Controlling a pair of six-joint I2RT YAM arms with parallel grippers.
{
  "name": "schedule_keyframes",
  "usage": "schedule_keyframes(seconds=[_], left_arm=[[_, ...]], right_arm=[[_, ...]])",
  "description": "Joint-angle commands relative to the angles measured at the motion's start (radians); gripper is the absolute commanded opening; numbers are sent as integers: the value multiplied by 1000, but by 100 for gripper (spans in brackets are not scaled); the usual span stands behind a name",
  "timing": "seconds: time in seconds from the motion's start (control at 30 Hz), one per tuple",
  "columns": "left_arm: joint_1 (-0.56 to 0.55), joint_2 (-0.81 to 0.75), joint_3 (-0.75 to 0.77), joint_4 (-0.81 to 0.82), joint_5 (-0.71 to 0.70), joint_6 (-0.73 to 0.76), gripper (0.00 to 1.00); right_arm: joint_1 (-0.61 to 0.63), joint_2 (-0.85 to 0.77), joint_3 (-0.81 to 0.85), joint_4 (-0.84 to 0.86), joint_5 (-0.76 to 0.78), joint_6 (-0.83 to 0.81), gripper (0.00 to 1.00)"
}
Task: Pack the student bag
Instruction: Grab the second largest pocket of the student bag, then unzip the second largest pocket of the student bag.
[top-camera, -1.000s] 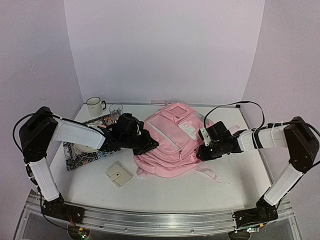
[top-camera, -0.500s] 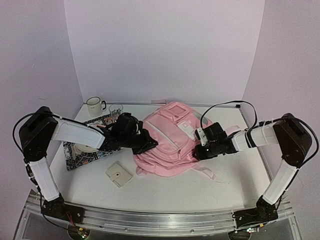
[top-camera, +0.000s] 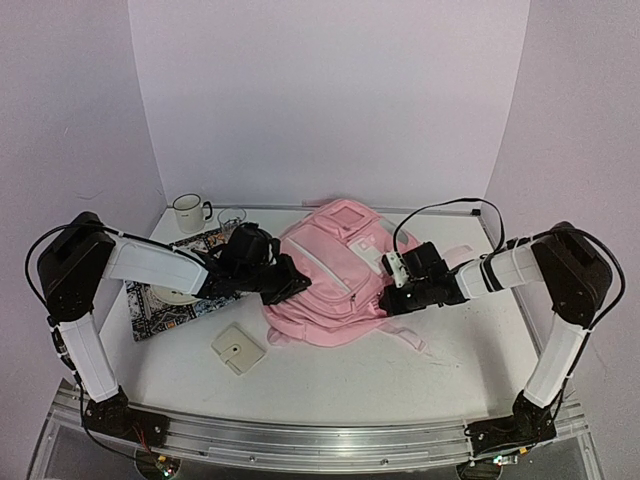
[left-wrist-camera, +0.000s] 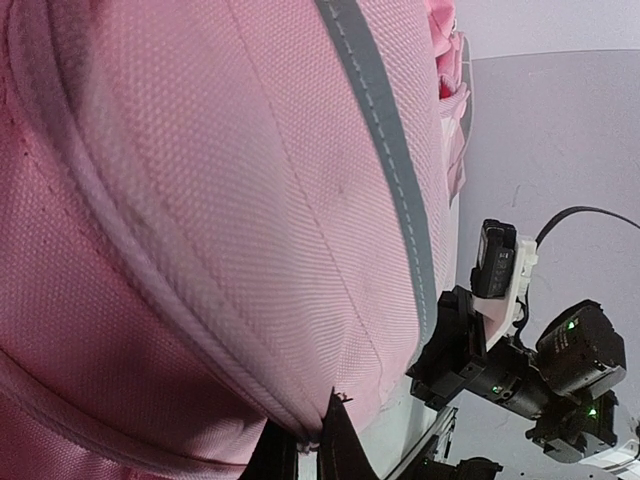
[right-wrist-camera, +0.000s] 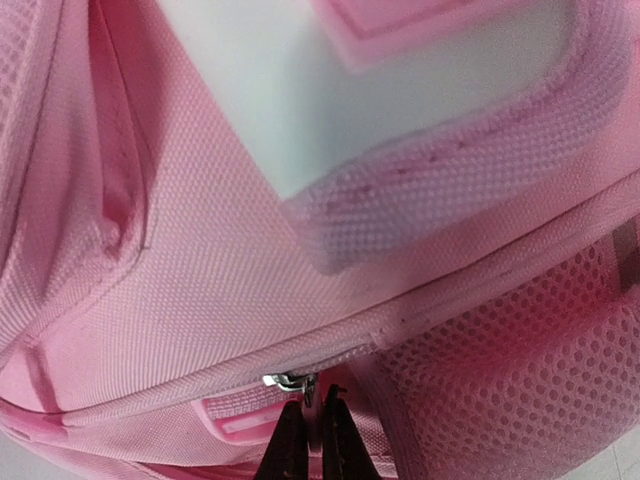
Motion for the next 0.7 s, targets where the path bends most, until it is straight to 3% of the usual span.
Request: schedule_keyframes(seconds=[0.0, 0.33, 0.67], left_arm=[[-13, -26, 2, 68, -8, 3, 0], [-12, 24, 52, 72, -70, -27, 0], [-52, 81, 86, 215, -69, -145, 0]], right_arm=[[18, -41, 7, -82, -41, -7, 0], [148, -196, 69, -323, -53, 76, 0], [394, -86, 262, -337, 9, 189, 0]])
